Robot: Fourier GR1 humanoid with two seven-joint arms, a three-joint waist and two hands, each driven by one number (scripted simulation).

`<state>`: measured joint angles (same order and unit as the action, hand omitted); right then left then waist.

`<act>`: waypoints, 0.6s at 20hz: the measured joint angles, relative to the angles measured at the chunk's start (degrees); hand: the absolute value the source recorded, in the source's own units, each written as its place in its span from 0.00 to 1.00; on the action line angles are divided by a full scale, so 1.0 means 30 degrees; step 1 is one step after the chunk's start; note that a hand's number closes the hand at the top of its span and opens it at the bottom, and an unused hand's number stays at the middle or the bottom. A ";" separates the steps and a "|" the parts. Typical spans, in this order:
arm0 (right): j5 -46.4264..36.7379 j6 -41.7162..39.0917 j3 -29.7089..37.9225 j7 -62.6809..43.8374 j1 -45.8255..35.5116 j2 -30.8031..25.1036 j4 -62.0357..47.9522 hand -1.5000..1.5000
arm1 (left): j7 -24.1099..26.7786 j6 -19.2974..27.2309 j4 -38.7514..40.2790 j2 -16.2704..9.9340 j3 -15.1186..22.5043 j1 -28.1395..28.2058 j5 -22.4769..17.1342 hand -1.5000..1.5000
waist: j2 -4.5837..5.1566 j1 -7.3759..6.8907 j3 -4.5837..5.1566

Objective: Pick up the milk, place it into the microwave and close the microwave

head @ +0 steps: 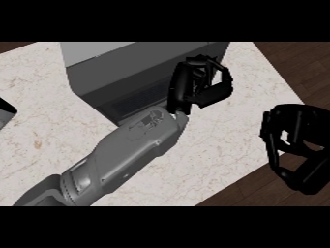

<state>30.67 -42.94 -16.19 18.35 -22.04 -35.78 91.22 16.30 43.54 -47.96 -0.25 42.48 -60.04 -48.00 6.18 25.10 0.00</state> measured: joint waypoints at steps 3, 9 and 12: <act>0.0260 -0.0074 -0.0499 -0.0242 0.0586 0.0121 0.0477 1.00 | -0.0167 -0.0861 -0.0459 0.0111 -0.0556 0.0233 -0.1261 1.00 | 0.0055 -0.0239 0.0020; 0.0564 0.0149 -0.1139 -0.0403 0.1700 0.0518 0.1577 1.00 | -0.0056 -0.3260 -0.0783 0.0123 -0.0576 0.0440 -0.3034 1.00 | -0.0012 -0.0845 -0.0015; 0.0569 0.0351 -0.1351 -0.0356 0.2287 0.0714 0.2156 1.00 | 0.0143 -0.4440 -0.0751 0.0118 -0.0497 0.0609 -0.3677 1.00 | -0.0096 -0.1136 -0.0026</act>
<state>32.38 -41.88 -20.24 17.28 -15.18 -33.64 97.69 16.73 30.22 -50.21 0.11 40.99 -58.21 -59.03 5.90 21.69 -0.08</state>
